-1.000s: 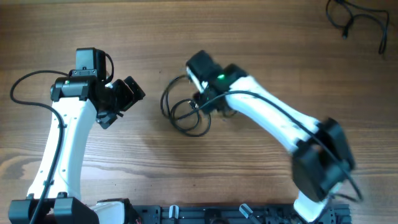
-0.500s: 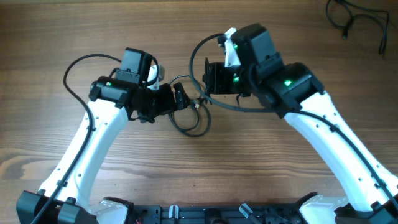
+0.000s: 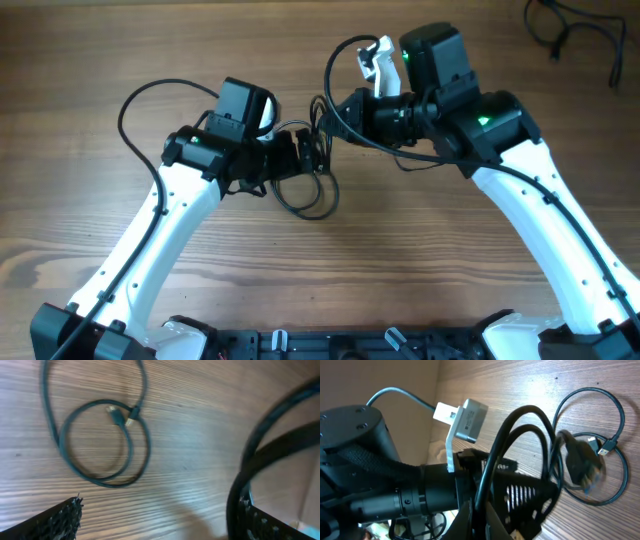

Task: Untangle cables

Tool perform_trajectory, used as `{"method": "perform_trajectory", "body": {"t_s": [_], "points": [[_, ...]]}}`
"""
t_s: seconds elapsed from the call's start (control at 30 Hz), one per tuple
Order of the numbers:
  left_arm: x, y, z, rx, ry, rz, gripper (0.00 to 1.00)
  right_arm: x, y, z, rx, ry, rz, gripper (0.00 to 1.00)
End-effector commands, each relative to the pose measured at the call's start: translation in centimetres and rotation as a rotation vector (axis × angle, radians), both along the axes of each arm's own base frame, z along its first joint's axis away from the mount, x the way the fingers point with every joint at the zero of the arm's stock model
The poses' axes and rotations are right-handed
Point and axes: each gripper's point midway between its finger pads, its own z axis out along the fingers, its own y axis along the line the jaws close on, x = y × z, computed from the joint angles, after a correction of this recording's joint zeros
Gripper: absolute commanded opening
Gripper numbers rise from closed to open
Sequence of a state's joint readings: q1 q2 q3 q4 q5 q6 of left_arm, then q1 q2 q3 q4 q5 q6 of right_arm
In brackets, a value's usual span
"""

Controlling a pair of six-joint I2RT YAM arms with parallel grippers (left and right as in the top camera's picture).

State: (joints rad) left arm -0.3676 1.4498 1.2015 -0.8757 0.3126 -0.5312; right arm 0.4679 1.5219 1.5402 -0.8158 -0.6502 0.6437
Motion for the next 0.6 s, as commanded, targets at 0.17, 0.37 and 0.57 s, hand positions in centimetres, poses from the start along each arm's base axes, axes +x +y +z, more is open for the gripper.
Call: {"method": "perform_trajectory", "body": {"t_s": [0.17, 0.37, 0.57], "points": [[0.5, 7.4, -2.1, 0.358, 0.005, 0.259, 1.00, 1.8, -3.4, 0.5, -0.002, 0.016, -0.101, 0.04], [0.3, 11.2, -2.3, 0.435, 0.037, 0.417, 1.00, 4.7, -11.8, -4.3, -0.400, 0.004, -0.449, 0.04], [0.2, 10.1, -2.4, 0.365, 0.067, 0.398, 1.00, 5.6, -14.9, -5.1, -0.549, -0.031, -0.564, 0.16]]}}
